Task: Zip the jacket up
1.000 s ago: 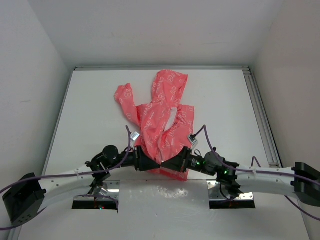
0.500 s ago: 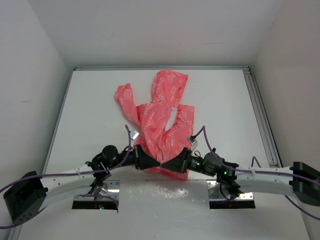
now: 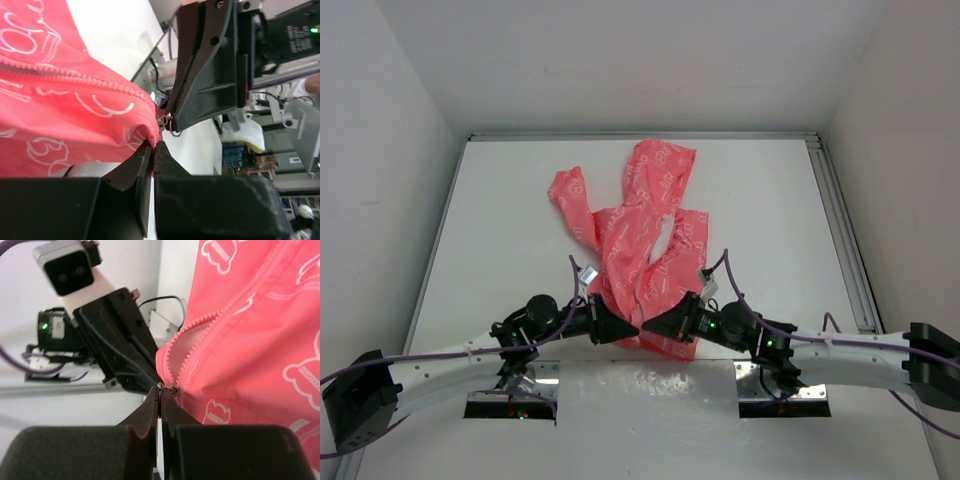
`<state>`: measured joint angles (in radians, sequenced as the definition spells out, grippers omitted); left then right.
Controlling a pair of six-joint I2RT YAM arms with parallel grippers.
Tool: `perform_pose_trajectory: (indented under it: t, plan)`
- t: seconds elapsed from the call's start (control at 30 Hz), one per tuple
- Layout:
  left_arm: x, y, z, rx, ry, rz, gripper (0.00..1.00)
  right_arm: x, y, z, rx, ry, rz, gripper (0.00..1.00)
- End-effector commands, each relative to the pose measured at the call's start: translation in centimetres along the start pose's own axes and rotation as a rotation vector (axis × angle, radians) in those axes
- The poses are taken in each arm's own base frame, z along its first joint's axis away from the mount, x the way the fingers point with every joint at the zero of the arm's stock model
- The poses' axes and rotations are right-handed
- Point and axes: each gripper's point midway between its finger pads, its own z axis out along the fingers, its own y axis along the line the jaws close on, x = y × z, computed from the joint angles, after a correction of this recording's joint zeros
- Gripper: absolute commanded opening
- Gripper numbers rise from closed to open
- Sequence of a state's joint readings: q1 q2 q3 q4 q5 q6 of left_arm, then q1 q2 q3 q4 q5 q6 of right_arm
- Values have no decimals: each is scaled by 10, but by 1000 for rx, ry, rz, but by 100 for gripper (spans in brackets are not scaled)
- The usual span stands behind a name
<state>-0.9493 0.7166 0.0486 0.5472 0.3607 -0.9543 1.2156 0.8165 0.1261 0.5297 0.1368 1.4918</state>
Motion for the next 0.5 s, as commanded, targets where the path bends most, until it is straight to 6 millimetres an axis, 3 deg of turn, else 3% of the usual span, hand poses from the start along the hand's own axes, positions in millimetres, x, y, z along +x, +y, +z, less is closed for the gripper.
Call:
perform_pose_trajectory:
  t: [0.0, 0.13, 0.33, 0.47]
  plan:
    - [33, 43, -12, -119, 77, 5, 0, -28, 26, 16, -4, -132, -2, 0]
    - [37, 47, -14, -134, 97, 12, 0, -42, 32, 32, 1, -167, 34, 0]
    - [47, 63, -19, -183, 121, -1, 0, -43, 56, 55, -74, -127, 64, 0]
    - [45, 49, -19, -117, 109, 14, 0, -62, 44, 66, 24, -185, -8, 0]
